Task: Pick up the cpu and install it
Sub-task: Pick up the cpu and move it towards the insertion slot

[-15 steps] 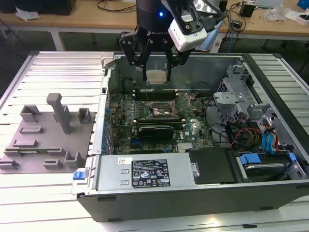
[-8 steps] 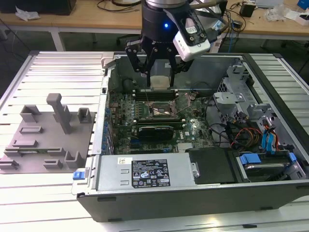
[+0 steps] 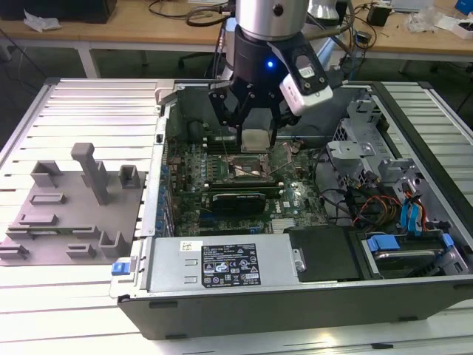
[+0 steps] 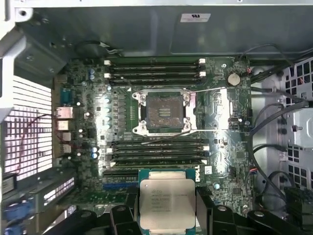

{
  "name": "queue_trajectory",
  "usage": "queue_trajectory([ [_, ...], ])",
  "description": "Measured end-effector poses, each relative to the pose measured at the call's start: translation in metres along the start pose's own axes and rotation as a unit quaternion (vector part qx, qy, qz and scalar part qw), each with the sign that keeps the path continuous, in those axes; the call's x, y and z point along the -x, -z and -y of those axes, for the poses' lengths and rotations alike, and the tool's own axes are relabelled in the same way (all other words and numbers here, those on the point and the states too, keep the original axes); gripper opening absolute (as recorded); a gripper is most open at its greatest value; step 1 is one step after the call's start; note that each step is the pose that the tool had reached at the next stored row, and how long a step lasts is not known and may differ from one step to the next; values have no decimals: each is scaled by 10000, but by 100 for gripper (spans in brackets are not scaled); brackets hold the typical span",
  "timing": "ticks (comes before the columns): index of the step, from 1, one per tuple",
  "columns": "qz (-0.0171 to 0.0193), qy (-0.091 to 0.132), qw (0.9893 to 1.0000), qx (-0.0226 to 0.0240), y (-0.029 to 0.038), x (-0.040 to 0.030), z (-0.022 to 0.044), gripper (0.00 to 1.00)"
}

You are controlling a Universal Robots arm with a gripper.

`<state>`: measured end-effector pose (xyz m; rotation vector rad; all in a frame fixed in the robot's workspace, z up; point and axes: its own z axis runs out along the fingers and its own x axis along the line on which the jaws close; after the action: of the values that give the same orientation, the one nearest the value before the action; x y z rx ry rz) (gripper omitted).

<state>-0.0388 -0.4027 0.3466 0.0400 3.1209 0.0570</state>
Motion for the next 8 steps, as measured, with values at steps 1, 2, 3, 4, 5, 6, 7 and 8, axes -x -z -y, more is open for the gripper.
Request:
queue_trajectory([
  [1,-7,0,10000,0,-25,25,0,55],
  [2,-13,0,10000,0,-46,45,0,55],
  [3,-21,-1,10000,0,-76,74,0,55],
  [4,-28,-1,10000,-1,-103,102,0,55],
  [5,-31,-1,10000,0,-122,118,-1,55],
  [6,-33,-1,10000,-1,-145,128,-7,55],
  [7,-33,-1,10000,-2,-162,130,-13,55],
  [8,-33,-2,10000,-1,-190,132,-26,55],
])
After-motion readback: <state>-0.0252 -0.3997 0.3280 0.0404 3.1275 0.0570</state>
